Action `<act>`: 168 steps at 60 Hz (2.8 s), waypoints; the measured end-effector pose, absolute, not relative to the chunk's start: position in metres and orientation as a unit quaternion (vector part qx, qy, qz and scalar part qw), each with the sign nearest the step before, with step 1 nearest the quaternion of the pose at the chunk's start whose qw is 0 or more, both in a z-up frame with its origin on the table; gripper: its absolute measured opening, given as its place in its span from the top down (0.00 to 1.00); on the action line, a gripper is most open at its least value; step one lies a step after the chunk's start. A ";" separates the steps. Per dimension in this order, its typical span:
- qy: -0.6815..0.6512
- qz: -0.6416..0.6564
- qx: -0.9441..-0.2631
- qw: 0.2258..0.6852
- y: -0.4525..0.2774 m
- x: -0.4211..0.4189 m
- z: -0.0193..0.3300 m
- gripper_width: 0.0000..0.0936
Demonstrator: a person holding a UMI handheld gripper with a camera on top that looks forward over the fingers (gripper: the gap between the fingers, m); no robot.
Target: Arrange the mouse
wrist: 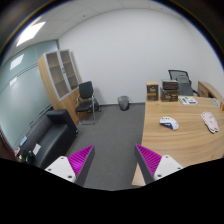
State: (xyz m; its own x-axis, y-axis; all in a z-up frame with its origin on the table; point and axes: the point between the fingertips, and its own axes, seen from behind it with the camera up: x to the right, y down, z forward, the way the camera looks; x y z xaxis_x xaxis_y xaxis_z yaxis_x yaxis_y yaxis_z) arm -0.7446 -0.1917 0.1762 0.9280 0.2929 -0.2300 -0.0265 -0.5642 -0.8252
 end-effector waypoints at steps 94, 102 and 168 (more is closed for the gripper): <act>0.028 -0.008 -0.892 0.451 0.171 -0.475 -0.012 0.48; 0.019 -0.010 -0.906 0.423 0.171 -0.475 -0.013 0.54; -0.001 0.040 -0.919 0.393 0.144 -0.139 -0.002 0.11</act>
